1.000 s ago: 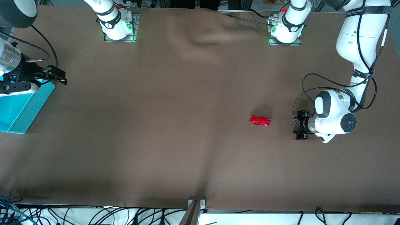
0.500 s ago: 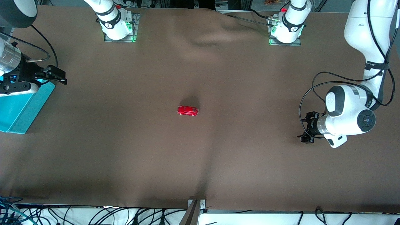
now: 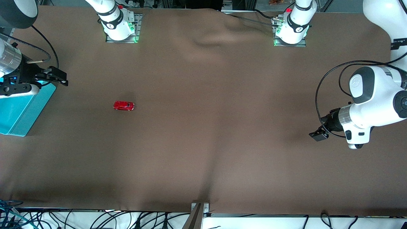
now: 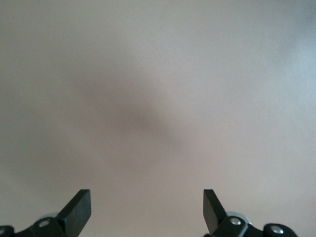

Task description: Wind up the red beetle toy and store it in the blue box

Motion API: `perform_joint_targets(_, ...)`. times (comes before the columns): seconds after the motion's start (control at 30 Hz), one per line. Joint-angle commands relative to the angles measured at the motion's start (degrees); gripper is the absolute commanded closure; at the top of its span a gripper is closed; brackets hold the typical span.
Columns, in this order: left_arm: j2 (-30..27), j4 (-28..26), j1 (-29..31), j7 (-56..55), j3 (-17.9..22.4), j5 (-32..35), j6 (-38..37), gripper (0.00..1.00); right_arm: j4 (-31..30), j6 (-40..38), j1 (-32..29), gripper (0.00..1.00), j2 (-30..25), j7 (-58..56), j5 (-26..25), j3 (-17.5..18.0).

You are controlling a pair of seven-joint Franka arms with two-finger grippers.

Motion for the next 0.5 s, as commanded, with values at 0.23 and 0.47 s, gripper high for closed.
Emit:
perform_joint_targets(0.23,-0.2,11.9,0.7,15.9,0.4,1.1,-10.9,0.00,-0.3,0.2,-0.1,0.00,-0.4,-0.2,0.7,0.2)
perform_joint_targets(0.47,-0.3,15.7,0.6,25.9,0.1,5.2,-12.0,0.00,-0.2,0.1,-0.1,0.00,-0.4,-0.2,0.7,0.2)
